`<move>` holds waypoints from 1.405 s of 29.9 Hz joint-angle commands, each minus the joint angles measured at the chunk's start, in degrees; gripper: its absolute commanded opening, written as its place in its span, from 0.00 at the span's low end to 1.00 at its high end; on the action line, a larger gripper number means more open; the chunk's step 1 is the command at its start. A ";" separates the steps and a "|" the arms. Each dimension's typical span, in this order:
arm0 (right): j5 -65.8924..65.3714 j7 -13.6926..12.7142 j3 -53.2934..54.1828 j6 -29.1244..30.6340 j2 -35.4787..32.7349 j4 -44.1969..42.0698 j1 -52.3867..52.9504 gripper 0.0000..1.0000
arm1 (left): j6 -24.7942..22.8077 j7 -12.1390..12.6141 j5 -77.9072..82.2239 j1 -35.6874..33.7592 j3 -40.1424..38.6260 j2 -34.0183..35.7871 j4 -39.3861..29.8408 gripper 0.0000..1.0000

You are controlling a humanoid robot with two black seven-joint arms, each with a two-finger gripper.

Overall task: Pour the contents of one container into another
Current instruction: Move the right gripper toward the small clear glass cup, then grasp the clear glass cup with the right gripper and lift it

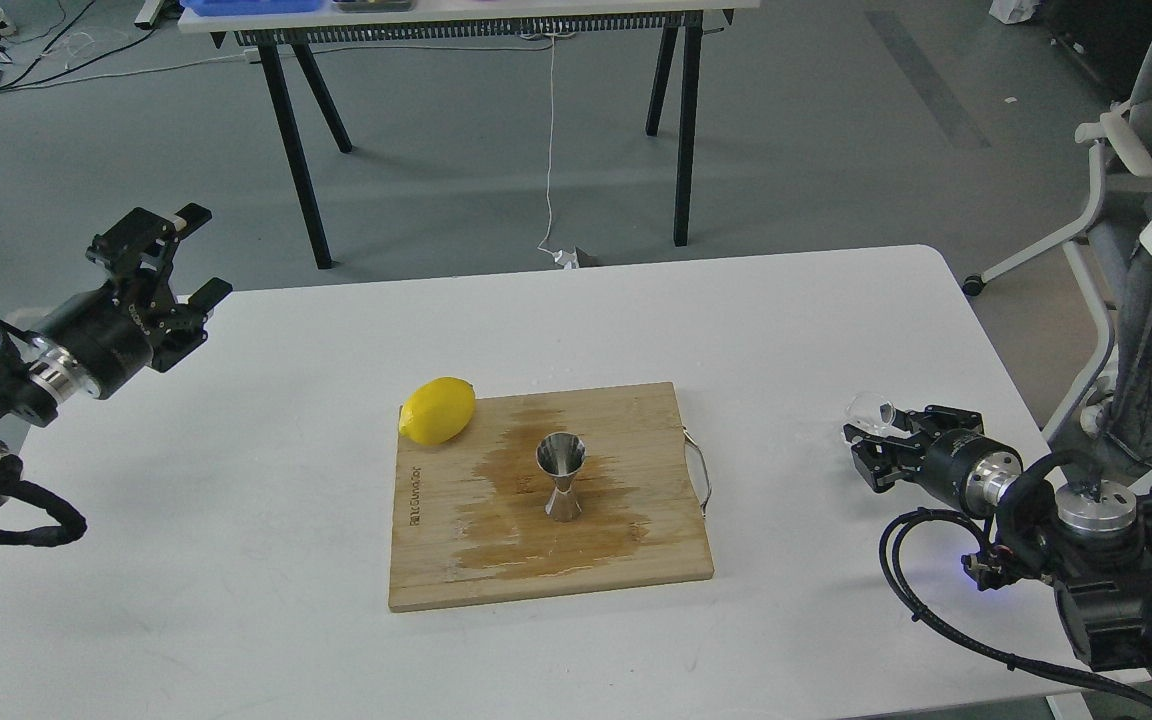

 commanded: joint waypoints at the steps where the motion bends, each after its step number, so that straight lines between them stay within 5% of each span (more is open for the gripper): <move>1: -0.01 0.00 0.02 0.09 0.00 -0.09 -0.01 0.41 | 0.00 0.00 0.01 0.01 -0.03 -0.01 0.13 0.99; 12: -1.32 0.00 -0.07 3.95 -0.09 0.79 0.07 0.37 | 0.00 0.00 0.01 0.10 -0.03 -0.27 0.83 0.99; 25: -6.06 0.00 -4.72 26.42 -0.88 8.43 3.67 0.33 | 0.00 0.00 0.01 0.10 0.06 -0.89 0.83 0.99; 42: -13.54 0.00 -25.19 26.42 -0.97 9.67 18.52 0.31 | 0.00 0.00 0.01 0.10 -0.11 -1.59 0.83 0.99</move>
